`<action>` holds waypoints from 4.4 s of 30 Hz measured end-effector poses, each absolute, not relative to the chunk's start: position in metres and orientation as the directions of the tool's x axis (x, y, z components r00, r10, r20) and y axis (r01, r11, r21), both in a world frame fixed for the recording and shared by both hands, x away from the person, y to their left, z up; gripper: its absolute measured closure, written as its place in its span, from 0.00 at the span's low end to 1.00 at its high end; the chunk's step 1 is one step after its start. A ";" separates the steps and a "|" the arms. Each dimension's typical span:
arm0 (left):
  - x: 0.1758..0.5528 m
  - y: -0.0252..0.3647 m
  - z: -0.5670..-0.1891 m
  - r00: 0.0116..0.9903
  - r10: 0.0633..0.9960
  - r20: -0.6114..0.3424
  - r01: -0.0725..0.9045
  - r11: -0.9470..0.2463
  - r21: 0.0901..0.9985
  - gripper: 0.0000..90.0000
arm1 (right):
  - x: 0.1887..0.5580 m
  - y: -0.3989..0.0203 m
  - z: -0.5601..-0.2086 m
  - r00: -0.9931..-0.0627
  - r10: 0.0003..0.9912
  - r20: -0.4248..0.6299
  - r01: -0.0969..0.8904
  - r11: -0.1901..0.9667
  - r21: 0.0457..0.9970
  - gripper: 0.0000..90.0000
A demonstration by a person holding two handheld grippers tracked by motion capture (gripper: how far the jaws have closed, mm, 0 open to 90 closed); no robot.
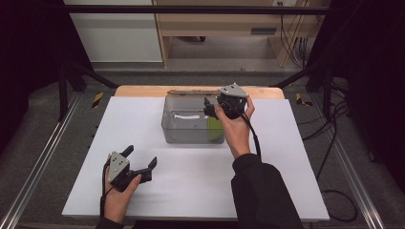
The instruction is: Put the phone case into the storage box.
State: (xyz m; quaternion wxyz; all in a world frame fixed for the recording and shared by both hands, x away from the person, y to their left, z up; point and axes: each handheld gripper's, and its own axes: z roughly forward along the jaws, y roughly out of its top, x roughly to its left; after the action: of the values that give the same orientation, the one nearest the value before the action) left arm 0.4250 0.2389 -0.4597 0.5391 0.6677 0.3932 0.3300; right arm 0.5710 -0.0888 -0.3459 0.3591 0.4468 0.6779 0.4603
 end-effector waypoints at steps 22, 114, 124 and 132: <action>0.425 0.240 -0.459 0.472 0.881 0.021 0.170 -0.114 0.979 0.04 | 0.557 -0.109 -0.356 -0.377 0.918 -0.121 0.105 0.172 0.980 0.07; 0.403 0.311 -0.457 0.423 0.906 -0.018 0.191 -0.070 0.979 0.02 | 0.449 -0.263 -0.378 -0.408 0.911 -0.057 0.047 0.083 0.995 0.04; 0.402 0.312 -0.457 0.447 0.895 -0.003 0.174 -0.083 0.981 0.02 | 0.435 -0.282 -0.384 -0.390 0.920 -0.044 0.027 0.059 0.998 0.04; 0.401 0.313 -0.457 0.455 0.890 -0.003 0.165 -0.081 0.983 0.02 | 0.425 -0.292 -0.392 -0.369 0.928 -0.050 0.026 0.064 0.998 0.05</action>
State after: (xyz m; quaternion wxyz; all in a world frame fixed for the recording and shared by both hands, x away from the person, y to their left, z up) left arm 0.4013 0.3130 -0.4571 0.5455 0.6558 0.4023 0.3326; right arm 0.4250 -0.2921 -0.3921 0.4022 0.3922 0.6084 0.5606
